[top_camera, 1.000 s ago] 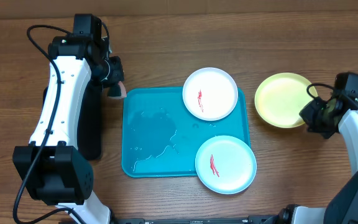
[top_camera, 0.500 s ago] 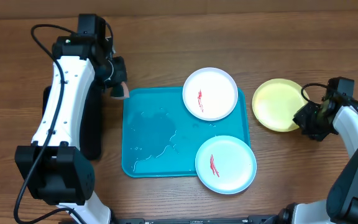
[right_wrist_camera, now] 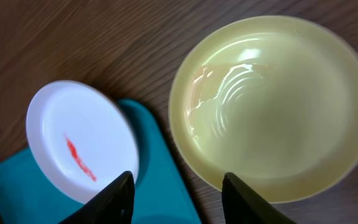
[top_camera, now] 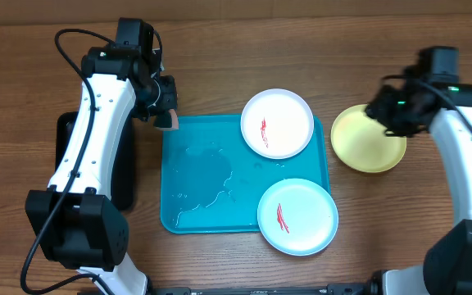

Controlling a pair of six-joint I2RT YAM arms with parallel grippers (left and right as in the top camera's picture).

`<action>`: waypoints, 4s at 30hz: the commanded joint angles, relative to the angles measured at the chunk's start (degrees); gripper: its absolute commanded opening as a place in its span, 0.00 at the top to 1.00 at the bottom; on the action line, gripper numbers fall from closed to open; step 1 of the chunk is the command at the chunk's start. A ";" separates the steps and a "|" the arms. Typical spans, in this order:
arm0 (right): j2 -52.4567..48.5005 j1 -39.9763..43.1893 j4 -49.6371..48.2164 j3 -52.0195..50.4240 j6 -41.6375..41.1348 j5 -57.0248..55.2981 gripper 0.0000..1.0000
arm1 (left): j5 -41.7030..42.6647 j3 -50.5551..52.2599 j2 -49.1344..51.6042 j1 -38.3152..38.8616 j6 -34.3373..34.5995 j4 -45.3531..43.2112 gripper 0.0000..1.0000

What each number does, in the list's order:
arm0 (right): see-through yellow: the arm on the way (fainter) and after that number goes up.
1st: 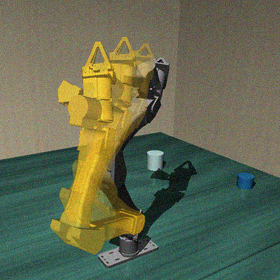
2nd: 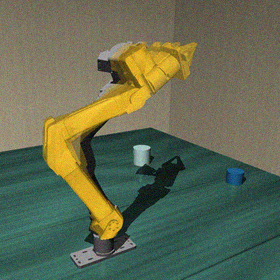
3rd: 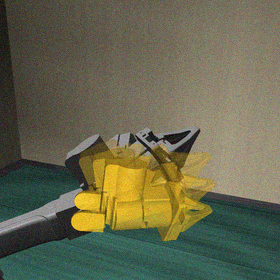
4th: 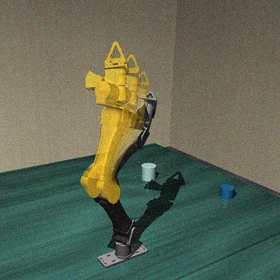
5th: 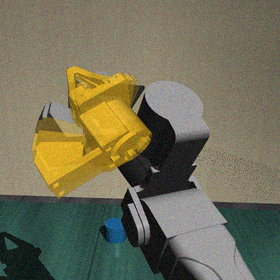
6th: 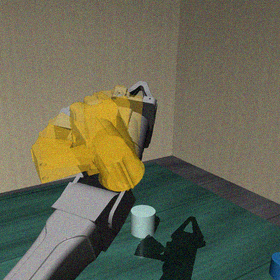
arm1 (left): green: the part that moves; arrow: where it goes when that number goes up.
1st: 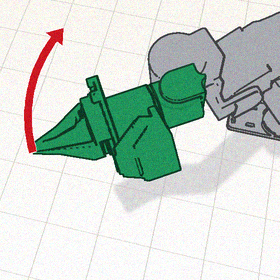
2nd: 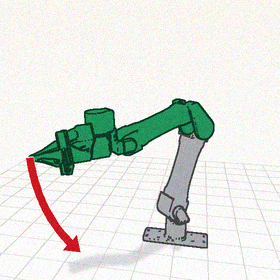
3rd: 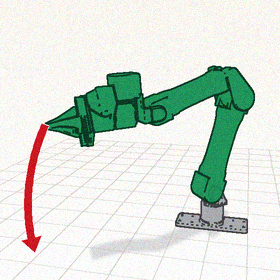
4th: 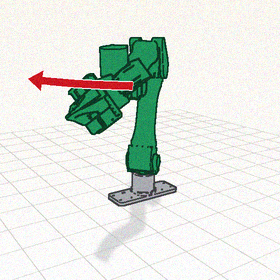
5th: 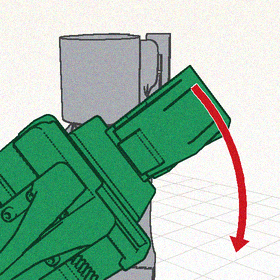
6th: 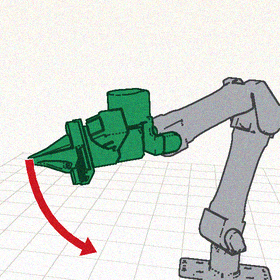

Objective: Clean dirty plates on tray and stack at the side
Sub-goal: 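Lift the yellow plate with the right gripper and carry it right, then release the yellow plate on the table right of the tray, then grasp the upper white plate's rim and drag it onto the tray center, then scrub the white plate with the sponge in the left gripper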

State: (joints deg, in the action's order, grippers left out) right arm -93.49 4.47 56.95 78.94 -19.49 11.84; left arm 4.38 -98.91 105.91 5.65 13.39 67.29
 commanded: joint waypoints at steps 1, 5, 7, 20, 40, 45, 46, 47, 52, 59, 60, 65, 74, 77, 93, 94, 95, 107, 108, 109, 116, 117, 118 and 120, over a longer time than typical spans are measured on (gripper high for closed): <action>-1.79 -4.39 -1.95 -1.29 1.49 1.09 0.52 | -0.52 0.20 -0.15 0.39 0.83 -0.24 0.96; -5.53 -8.63 -4.02 -2.05 1.51 0.85 0.53 | -0.55 0.20 -0.15 0.39 0.81 -0.24 0.96; -7.63 -9.86 -5.33 -2.05 1.57 0.70 0.53 | -0.55 0.20 -0.15 0.39 0.81 -0.26 0.96; -20.61 -15.93 -15.45 -2.05 7.61 -0.52 0.64 | -0.55 0.20 -0.15 0.39 0.81 -0.26 0.96; -20.22 -37.00 -11.32 0.26 -20.59 1.64 0.96 | 0.09 0.20 -0.15 0.39 1.03 -0.11 0.96; -20.26 -43.08 -13.57 0.26 -22.53 -4.83 0.69 | 0.07 0.20 -0.15 0.39 1.01 0.00 0.96; -20.26 -43.21 -13.57 0.26 -22.49 -5.31 0.65 | 0.07 0.20 -0.15 0.39 1.01 0.02 0.96; -20.26 -43.19 -13.75 0.26 -22.16 -5.40 0.64 | 0.11 0.20 -0.15 0.39 1.03 0.04 0.96; -20.57 -41.77 -19.04 0.26 -9.11 -5.42 0.64 | 0.11 0.20 -0.15 0.39 1.01 0.02 0.96; -23.15 -41.40 -20.79 0.15 -4.52 -5.73 0.96 | 0.33 0.20 -0.15 1.14 1.01 1.42 0.96; -23.37 -41.44 -20.76 0.15 -5.22 -5.57 0.96 | 0.33 0.22 -0.15 1.38 1.01 1.66 0.95; -23.67 -41.29 -20.61 0.15 -10.64 -5.66 0.96 | 0.31 1.57 -0.15 3.98 1.03 1.53 0.96; -23.71 -41.13 -20.31 -0.96 -13.16 -5.79 0.96 | -3.15 15.54 -0.15 9.05 0.98 -9.33 0.96; -23.71 -41.13 -20.26 -0.96 -13.16 -5.75 0.96 | -4.46 21.46 -0.15 8.94 0.96 -15.23 0.96; -23.71 -41.13 -20.28 -0.96 -13.16 -5.77 0.96 | 16.44 37.00 -0.17 9.07 -8.98 -27.98 0.96; -23.71 -41.13 -20.28 -0.96 -13.16 -5.77 0.96 | 22.56 36.89 -0.17 9.07 -11.32 -27.54 0.96; -23.71 -41.13 -20.31 -0.96 -13.16 -5.77 0.96 | 28.28 36.87 -0.17 9.07 -12.98 -27.41 0.96; -23.69 -41.13 -20.26 -0.96 -13.16 -5.77 0.96 | -12.85 36.85 -0.17 9.01 3.98 -30.91 0.96; -23.71 -41.13 -20.26 -0.96 -13.16 -5.77 0.96 | -19.15 36.83 -0.17 9.01 6.88 -30.36 0.96; -23.71 -41.13 -20.26 -0.96 -13.16 -5.79 0.96 | -23.39 36.76 -0.17 9.01 8.92 -29.68 0.96; -23.71 -41.13 -20.33 -0.96 -13.16 -5.79 0.96 | -29.27 34.60 -0.17 11.41 11.50 -21.31 0.96; -23.71 -41.13 -20.33 -0.96 -13.16 -5.79 0.96 | -28.65 34.40 -0.17 11.93 11.23 -20.63 0.96; -23.69 -41.13 -20.33 -0.96 -13.16 -5.79 0.96 | -26.97 34.25 -0.17 12.57 10.05 -20.22 0.96; -23.71 -41.13 -20.33 -0.96 -13.16 -5.79 0.96 | -19.82 34.01 -0.17 13.68 4.61 -20.46 0.96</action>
State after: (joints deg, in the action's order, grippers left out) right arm -115.68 -36.84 36.01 78.11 -32.38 7.44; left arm -17.54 -63.99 104.79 17.89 21.87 46.46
